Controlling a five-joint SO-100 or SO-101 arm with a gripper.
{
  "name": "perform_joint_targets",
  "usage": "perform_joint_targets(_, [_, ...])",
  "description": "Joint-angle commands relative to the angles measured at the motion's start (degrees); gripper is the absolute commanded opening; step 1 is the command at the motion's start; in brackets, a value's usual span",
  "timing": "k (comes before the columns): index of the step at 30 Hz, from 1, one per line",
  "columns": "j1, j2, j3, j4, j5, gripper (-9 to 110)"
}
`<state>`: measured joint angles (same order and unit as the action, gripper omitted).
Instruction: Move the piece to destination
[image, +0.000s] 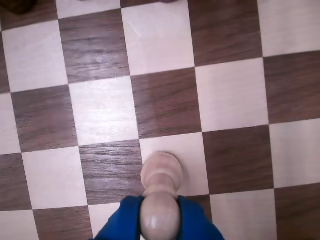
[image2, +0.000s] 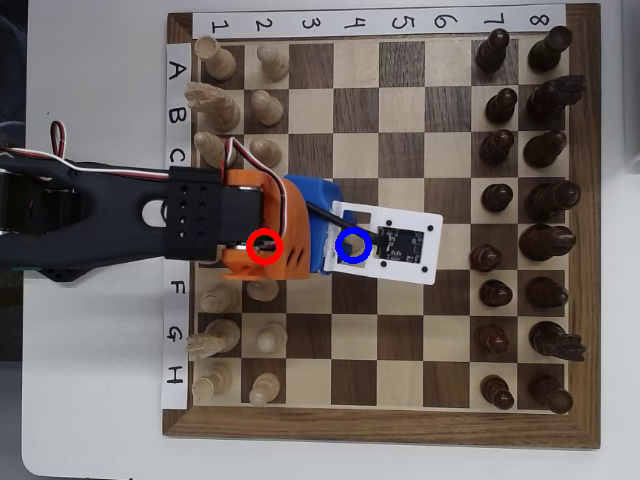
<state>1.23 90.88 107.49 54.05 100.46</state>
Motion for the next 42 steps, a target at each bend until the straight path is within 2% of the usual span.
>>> perform_joint_targets(1, [2.5, 6.0, -4.0, -4.7, -1.7, 0])
perform_joint_targets(33, [1.4, 5.3, -4.1, -0.1, -2.1, 2])
perform_joint_targets(42, [0.9, 5.7, -4.1, -0.1, -2.0, 9])
